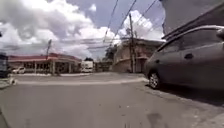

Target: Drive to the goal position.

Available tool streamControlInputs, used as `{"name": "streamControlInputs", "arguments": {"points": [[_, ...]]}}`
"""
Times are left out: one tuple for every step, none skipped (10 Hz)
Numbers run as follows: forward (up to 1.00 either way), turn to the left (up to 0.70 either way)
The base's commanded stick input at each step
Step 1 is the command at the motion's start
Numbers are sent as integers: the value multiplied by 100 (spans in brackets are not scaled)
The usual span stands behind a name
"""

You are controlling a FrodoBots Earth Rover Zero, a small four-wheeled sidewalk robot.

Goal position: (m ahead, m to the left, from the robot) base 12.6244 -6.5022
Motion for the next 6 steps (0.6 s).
{"name": "streamControlInputs", "arguments": {"points": [[85,0],[85,0],[85,0],[85,0],[85,0],[85,0]]}}
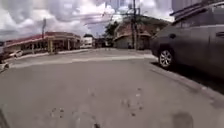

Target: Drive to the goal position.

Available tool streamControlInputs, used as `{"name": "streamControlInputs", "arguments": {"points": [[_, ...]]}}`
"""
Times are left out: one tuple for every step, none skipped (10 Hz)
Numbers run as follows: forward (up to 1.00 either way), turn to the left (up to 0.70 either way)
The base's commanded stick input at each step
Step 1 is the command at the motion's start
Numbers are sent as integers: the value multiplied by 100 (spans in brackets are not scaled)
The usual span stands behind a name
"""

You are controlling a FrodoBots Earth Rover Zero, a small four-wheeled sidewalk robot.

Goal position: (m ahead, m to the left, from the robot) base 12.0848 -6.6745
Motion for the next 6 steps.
{"name": "streamControlInputs", "arguments": {"points": [[85,0],[85,0],[85,0],[85,0],[85,0],[85,0]]}}
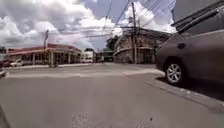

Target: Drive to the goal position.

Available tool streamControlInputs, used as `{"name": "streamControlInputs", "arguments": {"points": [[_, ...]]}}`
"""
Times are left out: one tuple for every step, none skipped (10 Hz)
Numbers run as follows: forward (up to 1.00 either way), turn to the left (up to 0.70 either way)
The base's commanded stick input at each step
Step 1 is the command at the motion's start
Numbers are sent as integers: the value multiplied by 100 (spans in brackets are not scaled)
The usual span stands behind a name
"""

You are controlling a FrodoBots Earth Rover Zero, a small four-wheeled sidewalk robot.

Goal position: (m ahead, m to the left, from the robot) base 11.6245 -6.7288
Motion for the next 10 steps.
{"name": "streamControlInputs", "arguments": {"points": [[85,0],[85,0],[85,0],[85,0],[85,0],[85,0],[85,0],[85,-14],[85,-27],[85,-26]]}}
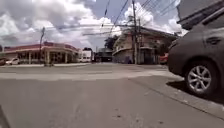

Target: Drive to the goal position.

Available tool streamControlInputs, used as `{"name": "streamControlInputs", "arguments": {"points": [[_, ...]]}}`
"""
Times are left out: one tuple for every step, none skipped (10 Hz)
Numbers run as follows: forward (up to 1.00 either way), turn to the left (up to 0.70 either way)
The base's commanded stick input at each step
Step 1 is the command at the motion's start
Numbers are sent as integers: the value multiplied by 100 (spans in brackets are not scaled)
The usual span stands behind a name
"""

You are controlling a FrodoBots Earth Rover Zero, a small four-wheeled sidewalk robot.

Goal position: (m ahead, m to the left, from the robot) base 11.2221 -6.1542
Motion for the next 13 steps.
{"name": "streamControlInputs", "arguments": {"points": [[85,-4],[85,0],[85,0],[85,0],[85,0],[85,-11],[85,-27],[85,-26],[85,0],[85,0],[85,0],[85,0],[85,0]]}}
